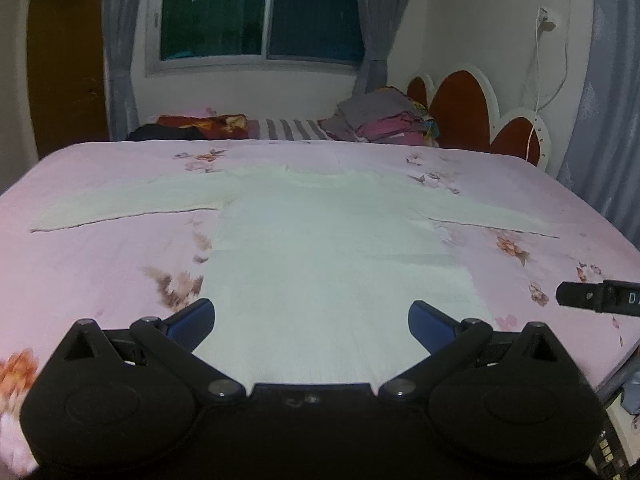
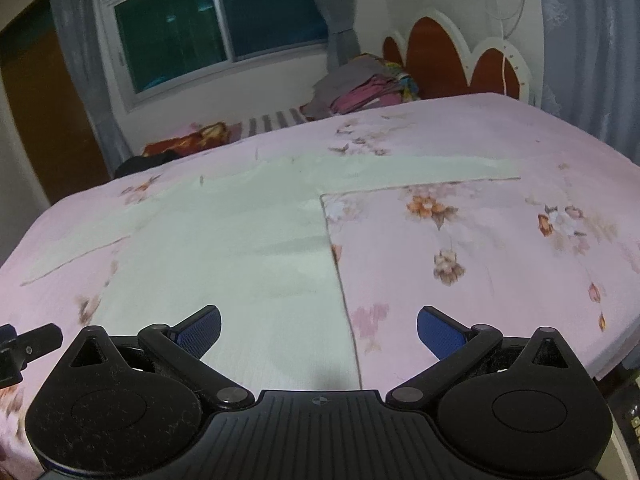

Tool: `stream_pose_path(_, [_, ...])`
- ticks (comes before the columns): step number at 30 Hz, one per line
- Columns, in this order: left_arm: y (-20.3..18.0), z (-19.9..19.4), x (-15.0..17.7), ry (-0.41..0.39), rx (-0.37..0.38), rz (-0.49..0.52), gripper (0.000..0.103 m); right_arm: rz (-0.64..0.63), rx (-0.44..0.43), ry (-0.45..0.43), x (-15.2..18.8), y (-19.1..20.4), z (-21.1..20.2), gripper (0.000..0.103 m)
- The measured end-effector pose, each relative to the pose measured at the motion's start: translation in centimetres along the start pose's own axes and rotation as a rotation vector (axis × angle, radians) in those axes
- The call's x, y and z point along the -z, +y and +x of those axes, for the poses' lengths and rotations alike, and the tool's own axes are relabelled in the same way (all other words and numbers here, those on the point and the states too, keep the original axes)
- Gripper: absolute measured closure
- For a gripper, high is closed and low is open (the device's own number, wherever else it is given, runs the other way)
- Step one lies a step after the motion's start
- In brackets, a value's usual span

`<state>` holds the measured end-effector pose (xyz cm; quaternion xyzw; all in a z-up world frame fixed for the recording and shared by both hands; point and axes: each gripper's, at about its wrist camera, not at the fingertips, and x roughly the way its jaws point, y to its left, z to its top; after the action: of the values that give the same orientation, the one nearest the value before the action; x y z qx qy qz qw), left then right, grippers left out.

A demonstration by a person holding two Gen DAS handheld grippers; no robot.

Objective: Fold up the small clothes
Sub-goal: 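Move the right tool down to the sweater's side edge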

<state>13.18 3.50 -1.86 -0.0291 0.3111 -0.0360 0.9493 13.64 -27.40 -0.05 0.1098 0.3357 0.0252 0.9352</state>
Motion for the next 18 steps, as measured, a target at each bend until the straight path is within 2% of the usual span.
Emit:
stream_pose_path(2, [0.6,1.4,-1.2,0.017,0.028,0.001,0.0,0.008,0.019,-0.021,-1.2,0.1,0.9,0.0])
stream_pose_path(11, [4.1,6.7,-4.6,0.049,0.048,-0.007,0.0,0.061,0.129,-0.117,-6.0,-0.3,3.7,0.0])
stream_pose_path(16, [3.7,9.3,-5.5,0.059,0.057,-0.014,0.0,0.061,0.181,-0.139,-7.7,-2.0,4.5,0.001])
stream_pose_path(17, [3.4,9.8,-5.7,0.06,0.055,-0.014,0.0,0.061,0.192,-0.141,-7.9,-2.5,4.7,0.014])
stream_pose_path(18, [3.2,10.1,-5.8,0.058,0.054,-0.017,0.0,0.066,0.202,-0.141,-8.3,-3.1,5.0,0.036])
